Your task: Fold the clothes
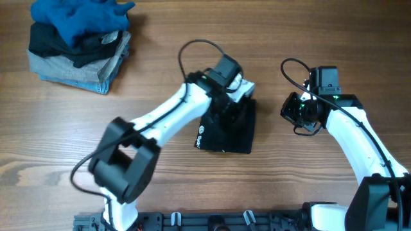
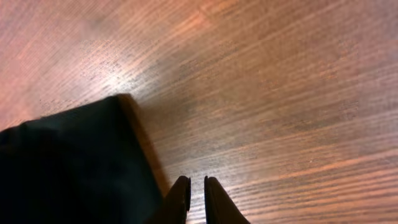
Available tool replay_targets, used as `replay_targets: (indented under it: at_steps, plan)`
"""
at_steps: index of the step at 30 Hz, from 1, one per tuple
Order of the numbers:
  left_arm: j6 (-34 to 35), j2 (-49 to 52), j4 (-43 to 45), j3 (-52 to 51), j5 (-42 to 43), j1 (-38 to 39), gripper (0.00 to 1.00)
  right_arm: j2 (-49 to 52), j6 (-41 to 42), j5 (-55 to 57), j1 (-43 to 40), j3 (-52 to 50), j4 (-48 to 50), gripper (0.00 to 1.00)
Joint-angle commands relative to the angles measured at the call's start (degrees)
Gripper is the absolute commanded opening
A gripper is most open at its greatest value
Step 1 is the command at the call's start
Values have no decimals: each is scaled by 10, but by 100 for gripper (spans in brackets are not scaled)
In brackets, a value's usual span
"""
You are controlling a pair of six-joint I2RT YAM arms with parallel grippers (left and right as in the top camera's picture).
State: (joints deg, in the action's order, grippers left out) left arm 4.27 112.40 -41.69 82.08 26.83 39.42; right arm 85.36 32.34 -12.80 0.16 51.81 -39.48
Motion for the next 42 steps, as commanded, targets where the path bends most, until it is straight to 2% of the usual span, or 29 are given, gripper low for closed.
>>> replay_targets:
  at_steps: [1, 5, 6, 8, 9, 10, 13, 15, 16, 17, 18, 19, 20, 22, 24, 28, 30, 32, 34, 36, 40, 42]
  plan:
    - [22, 41, 11, -1, -41, 16, 51, -8, -10, 8, -1, 1, -7, 13]
    - [26, 48, -2, 1, -70, 7, 69, -8, -35, 8, -1, 0, -14, 13]
    - [39, 43, -17, 9, -69, -2, 78, -8, -49, 3, -1, 0, -14, 13]
    - [41, 31, -54, 33, -44, -20, 91, -8, -93, -24, -1, 0, -10, 15]
    - [41, 18, -73, 50, -25, -32, 97, -8, -144, -64, -1, 1, -3, 18]
    - [38, 6, -81, 65, -9, -42, 100, -8, -178, -93, 0, 1, 1, 20]
    - [37, -29, -83, 88, 17, -71, 100, -12, -226, -159, 0, 1, 15, 23]
    - [35, -57, -101, 88, 16, -97, 100, -34, -266, -245, 0, 1, 24, 25]
    - [35, -67, -111, 88, 16, -114, 99, -49, -268, -283, 3, 1, 28, 26]
    - [35, -71, -122, 88, 6, -127, 89, -56, -268, -301, 10, 1, 30, 26]
    - [35, -71, -133, 88, -12, -138, 66, -60, -268, -312, 19, 1, 31, 26]
    - [35, -66, -160, 81, -67, -162, 9, -61, -268, -331, 63, 0, 44, 15]
    - [35, -63, -160, 70, -68, -166, 4, -59, -268, -331, 85, 0, 57, 11]
    - [27, -58, -155, 42, -68, -168, 4, -54, -237, -308, 124, 0, 94, 8]
    - [24, -50, -143, -10, -65, -168, 4, -36, -162, -249, 162, 0, 158, 4]
    - [26, -44, -82, -87, -48, -168, 4, 20, -124, -237, 197, 0, 294, 4]
    - [26, -44, -43, -120, -40, -166, 5, 72, -96, -232, 205, 0, 347, 6]
    - [26, -44, -14, -150, -42, -167, 6, 139, -87, -216, 206, 0, 370, 12]
    - [26, -44, 3, -168, -47, -167, 8, 188, -45, -146, 201, 0, 331, 8]
    - [26, -43, 6, -174, -75, -167, 9, 207, 6, -79, 180, 0, 248, 6]
    - [27, -43, 10, -174, -87, -175, 13, 138, -71, -67, 117, 0, 173, 11]
    - [27, -43, 10, -174, -87, -177, 14, 78, -110, -71, 92, 0, 150, 17]
